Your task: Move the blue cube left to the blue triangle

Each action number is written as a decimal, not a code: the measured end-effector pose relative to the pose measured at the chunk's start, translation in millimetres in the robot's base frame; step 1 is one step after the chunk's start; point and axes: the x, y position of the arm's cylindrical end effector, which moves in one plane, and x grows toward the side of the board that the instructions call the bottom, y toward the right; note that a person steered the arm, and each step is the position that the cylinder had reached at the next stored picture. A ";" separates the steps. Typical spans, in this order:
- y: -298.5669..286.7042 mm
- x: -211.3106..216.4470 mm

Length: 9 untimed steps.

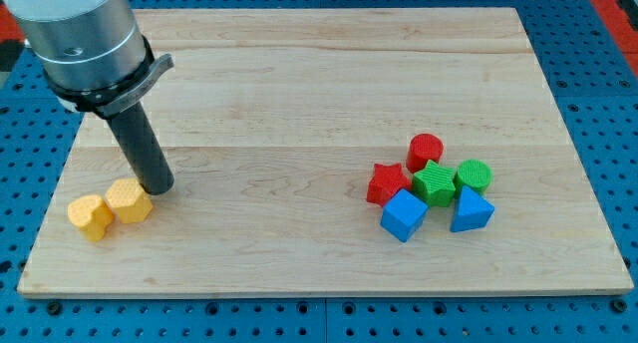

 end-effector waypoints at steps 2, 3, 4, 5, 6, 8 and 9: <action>0.0 -11.1; 0.0 -15.7; 0.0 -20.7; 0.5 -23.7; 10.6 -28.6; 75.5 12.5; 112.9 51.9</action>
